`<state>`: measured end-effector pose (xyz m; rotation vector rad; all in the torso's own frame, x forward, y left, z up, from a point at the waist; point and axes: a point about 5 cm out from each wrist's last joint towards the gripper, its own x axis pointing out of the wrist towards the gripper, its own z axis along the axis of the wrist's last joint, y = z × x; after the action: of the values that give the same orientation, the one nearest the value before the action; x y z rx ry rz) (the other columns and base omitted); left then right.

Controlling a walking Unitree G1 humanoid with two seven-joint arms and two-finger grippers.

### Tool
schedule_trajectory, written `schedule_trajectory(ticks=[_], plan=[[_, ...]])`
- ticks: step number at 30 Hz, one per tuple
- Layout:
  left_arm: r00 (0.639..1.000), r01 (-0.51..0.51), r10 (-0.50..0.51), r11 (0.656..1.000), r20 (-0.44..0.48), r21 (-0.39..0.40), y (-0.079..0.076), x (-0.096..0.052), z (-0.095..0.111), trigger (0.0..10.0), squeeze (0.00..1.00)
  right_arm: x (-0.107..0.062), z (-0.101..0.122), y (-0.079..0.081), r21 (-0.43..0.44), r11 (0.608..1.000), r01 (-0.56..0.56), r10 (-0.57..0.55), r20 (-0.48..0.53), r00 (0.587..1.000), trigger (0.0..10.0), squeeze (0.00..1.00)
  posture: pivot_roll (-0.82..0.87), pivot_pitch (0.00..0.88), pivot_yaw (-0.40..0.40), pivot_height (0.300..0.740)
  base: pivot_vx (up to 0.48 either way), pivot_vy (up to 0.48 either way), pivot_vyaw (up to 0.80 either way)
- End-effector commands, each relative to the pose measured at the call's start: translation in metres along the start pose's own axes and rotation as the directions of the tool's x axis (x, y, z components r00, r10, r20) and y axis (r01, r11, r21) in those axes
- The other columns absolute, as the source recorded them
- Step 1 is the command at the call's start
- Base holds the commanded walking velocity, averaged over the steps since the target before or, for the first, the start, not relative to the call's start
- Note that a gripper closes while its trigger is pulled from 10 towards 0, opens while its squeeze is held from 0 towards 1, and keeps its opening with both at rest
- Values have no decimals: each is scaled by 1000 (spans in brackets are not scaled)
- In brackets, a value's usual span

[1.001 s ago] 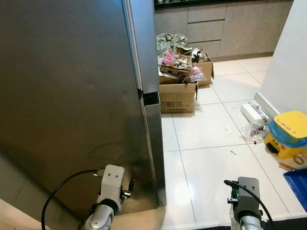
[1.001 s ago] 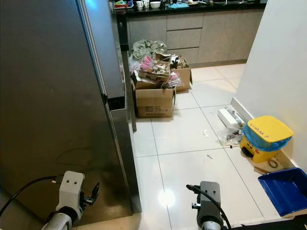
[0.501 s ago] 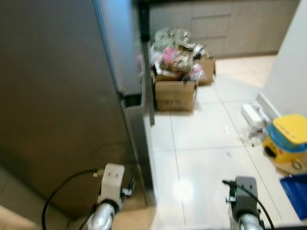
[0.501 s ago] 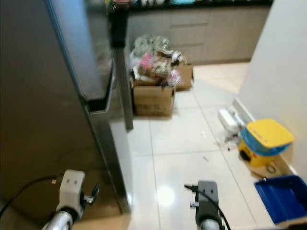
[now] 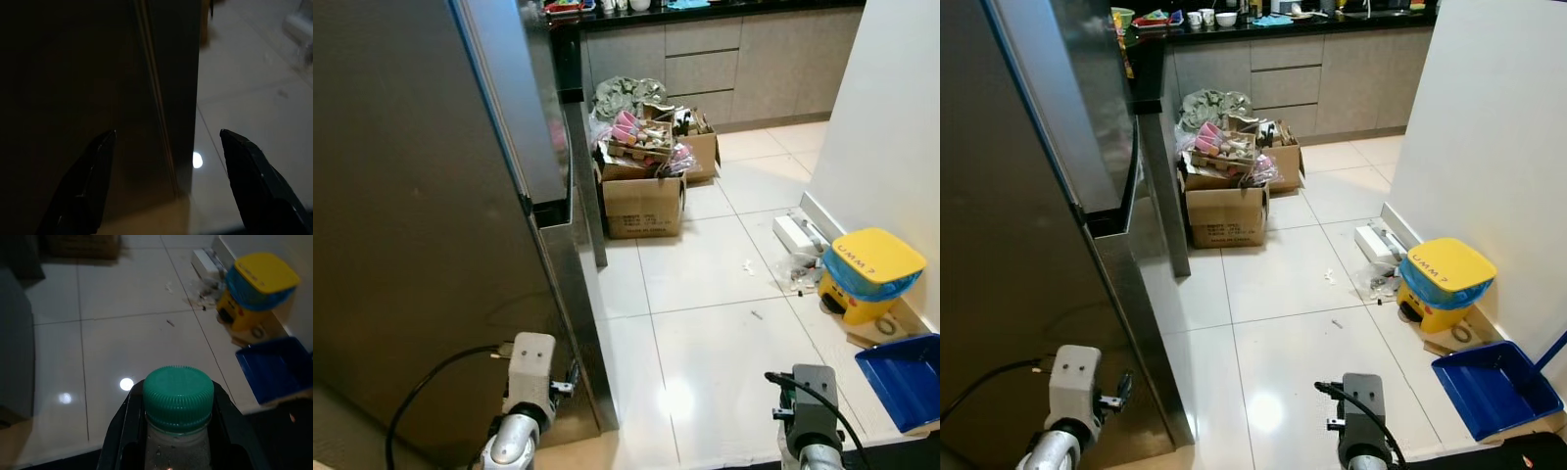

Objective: Restocking fridge

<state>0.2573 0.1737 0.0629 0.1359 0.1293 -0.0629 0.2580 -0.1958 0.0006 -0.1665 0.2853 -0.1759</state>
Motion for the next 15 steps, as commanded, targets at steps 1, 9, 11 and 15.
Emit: schedule_trajectory(ticks=[1,9,11,15], plan=[[998,-3,-1,998,67,64,1,-3,12,10000,0,1,7,9,-7,999,-42,42,36,998,10000,0,-116,118,70,707,0,0,0],[984,100,-85,991,159,-88,-20,-39,53,10000,0,4,31,30,-7,990,-140,140,122,983,10000,0,-111,126,73,707,0,0,0],[980,106,-96,993,176,-46,-15,-50,59,10000,0,5,32,33,-18,987,-159,160,123,979,10000,0,-108,124,77,707,0,0,0],[981,64,-57,998,185,-29,-5,-58,62,10000,0,5,31,33,-18,987,-157,158,114,981,10000,0,-99,121,83,707,0,0,0]])
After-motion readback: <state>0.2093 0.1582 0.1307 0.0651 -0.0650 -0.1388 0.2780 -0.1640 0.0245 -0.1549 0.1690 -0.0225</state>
